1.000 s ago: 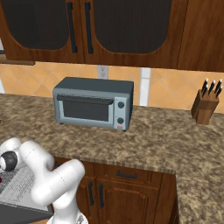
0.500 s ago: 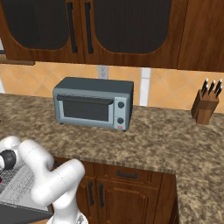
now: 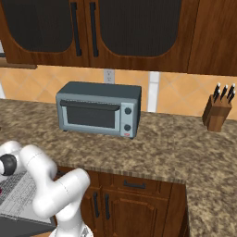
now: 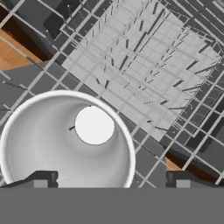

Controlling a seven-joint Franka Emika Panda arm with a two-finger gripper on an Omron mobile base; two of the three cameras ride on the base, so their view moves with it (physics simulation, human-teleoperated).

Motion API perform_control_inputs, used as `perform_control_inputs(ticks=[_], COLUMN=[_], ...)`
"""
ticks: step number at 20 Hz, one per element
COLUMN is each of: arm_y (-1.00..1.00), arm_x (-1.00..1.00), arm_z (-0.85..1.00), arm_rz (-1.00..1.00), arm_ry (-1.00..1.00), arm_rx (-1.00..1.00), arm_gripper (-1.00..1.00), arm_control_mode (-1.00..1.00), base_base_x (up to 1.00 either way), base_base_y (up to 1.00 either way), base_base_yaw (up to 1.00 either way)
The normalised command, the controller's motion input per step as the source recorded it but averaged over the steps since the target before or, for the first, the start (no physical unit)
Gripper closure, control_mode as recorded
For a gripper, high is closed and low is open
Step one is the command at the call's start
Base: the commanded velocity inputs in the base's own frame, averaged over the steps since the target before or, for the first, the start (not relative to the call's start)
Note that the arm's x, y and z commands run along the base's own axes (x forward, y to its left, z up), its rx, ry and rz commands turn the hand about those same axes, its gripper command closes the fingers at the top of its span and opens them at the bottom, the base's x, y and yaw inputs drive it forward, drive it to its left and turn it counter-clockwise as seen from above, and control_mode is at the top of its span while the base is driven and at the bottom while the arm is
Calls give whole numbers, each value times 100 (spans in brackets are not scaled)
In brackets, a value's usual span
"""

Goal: Pick up the cup and bowl from the counter, place them in the dishwasher, and close the dishwasher door.

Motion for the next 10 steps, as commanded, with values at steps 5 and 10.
perform_control_inputs(ticks=[5,10], arm_y=[0,0], arm_x=[-46,-1], arm_z=[3,64], arm_rz=[2,0], arm_ry=[-15,-18], arm_rx=[0,0], arm_gripper=[-100,-100], arm_control_mode=[-100,-100], base_base_x=[0,0], base_base_y=[0,0], base_base_yaw=[0,0])
